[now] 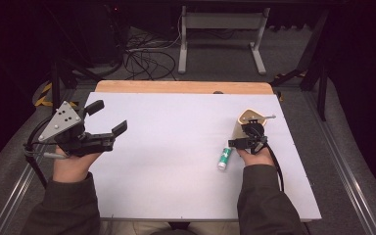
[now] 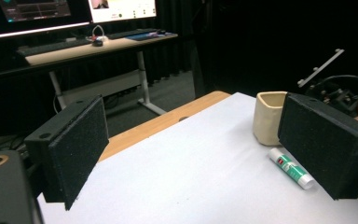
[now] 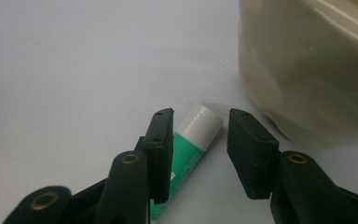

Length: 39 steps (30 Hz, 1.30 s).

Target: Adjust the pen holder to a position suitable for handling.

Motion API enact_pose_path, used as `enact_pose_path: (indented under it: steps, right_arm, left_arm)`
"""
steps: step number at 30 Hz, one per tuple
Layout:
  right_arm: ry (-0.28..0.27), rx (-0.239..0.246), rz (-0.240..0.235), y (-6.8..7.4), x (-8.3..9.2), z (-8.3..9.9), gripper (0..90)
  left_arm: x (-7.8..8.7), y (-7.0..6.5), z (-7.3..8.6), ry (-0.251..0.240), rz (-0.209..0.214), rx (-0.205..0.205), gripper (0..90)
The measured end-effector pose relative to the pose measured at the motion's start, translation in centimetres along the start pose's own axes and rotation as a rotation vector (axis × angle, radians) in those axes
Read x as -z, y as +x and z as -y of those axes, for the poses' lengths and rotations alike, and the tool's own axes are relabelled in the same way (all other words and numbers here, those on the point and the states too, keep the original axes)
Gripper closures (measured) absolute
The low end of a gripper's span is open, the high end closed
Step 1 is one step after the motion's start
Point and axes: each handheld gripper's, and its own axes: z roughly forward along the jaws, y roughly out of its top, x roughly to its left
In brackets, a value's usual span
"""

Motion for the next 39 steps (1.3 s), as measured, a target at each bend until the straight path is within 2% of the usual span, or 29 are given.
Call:
enact_pose_path:
  steps: [9, 17, 23, 28, 30, 39]
  right_arm:
    - [0.047, -0.025, 0.040, 0.6, -1.1, -0.4, 60.8]
    - [0.081, -0.018, 0.128, 1.6, -2.3, -1.0, 63.3]
    - [0.096, -0.030, 0.157, 2.0, -2.5, -1.5, 63.1]
    - [0.118, -0.031, 0.162, 2.3, -3.0, -1.5, 61.7]
    - [0.125, -0.031, 0.179, 2.3, -3.2, -1.5, 61.3]
    - [0.149, -0.045, 0.192, 2.3, -4.1, -1.4, 59.0]
  left_arm:
    - [0.1, 0.7, -0.4, 0.005, 0.011, 0.020, 9.4]
    - [0.3, 0.9, -0.5, -0.001, 0.021, 0.031, 9.4]
    - [0.5, 1.1, -0.6, -0.007, 0.026, 0.034, 9.5]
    - [0.6, 1.2, -0.6, -0.013, 0.031, 0.038, 9.6]
    - [0.6, 1.2, -0.6, -0.016, 0.031, 0.041, 9.6]
    - [0.5, 1.2, -0.6, -0.013, 0.033, 0.047, 9.7]
